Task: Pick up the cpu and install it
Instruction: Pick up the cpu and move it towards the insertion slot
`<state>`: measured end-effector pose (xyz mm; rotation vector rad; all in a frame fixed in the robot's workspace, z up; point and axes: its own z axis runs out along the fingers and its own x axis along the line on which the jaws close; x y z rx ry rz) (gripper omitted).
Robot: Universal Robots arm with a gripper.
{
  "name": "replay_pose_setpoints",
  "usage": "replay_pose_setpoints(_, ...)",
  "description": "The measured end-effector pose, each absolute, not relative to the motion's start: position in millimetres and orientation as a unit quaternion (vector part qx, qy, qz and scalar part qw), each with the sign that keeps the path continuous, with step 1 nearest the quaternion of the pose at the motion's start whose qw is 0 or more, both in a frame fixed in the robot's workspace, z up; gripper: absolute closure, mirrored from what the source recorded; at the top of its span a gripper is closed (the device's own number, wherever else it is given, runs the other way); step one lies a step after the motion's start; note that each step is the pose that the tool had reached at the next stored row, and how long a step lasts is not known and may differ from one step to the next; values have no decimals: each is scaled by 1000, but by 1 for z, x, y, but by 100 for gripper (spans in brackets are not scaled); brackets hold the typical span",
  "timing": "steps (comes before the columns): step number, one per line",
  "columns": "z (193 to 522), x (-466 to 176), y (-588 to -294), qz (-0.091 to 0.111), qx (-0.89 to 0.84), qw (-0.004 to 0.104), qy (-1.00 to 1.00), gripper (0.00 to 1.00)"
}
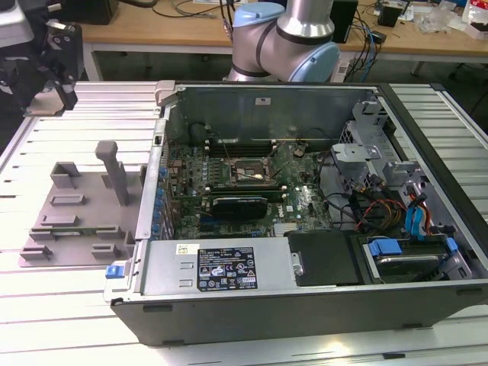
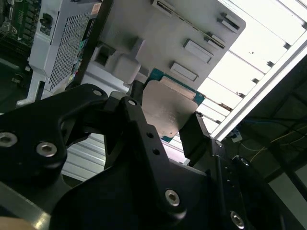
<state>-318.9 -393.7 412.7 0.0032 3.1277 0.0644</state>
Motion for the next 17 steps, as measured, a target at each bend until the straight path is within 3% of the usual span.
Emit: replay_pose_setpoints(17, 413, -271, -394, 21, 1, 7, 1000, 45)
